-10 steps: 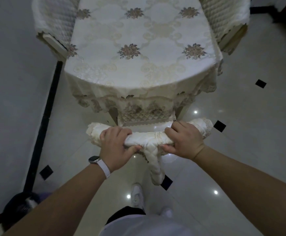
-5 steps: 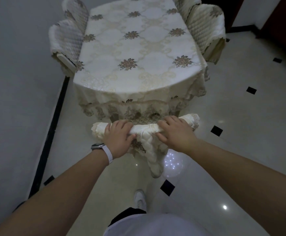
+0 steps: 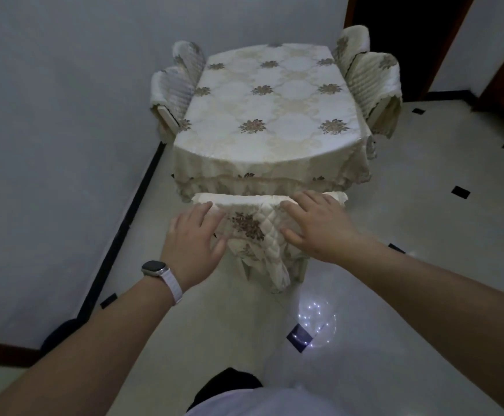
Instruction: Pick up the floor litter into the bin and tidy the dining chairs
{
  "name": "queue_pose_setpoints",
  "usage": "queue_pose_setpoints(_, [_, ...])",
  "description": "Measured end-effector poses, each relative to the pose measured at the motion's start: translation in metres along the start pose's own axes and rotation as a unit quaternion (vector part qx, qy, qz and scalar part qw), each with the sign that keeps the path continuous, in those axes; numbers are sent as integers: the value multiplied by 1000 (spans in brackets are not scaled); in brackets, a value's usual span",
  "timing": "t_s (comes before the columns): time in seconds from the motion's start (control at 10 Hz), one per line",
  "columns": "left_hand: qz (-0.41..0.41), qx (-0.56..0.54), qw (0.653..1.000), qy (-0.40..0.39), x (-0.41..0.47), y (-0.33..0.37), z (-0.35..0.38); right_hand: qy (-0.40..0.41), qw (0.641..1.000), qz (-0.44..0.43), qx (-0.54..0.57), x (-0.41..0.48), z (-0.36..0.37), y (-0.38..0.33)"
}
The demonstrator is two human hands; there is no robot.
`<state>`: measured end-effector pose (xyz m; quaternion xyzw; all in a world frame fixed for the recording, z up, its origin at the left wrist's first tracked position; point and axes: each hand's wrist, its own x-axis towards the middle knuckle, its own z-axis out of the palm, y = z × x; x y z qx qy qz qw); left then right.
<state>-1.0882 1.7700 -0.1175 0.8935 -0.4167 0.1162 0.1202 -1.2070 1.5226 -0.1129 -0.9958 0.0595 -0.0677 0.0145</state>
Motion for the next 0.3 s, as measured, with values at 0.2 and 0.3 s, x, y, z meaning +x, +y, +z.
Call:
queue_pose_setpoints(0.2, [-5,24,999,41,-62,-13,-45,85,994,-63,-27,-30,-30,-58])
queue_pose_setpoints(0.3, [0,28,997,67,-96,-24,-67,117,988,-88,-39,-42,-43,-98])
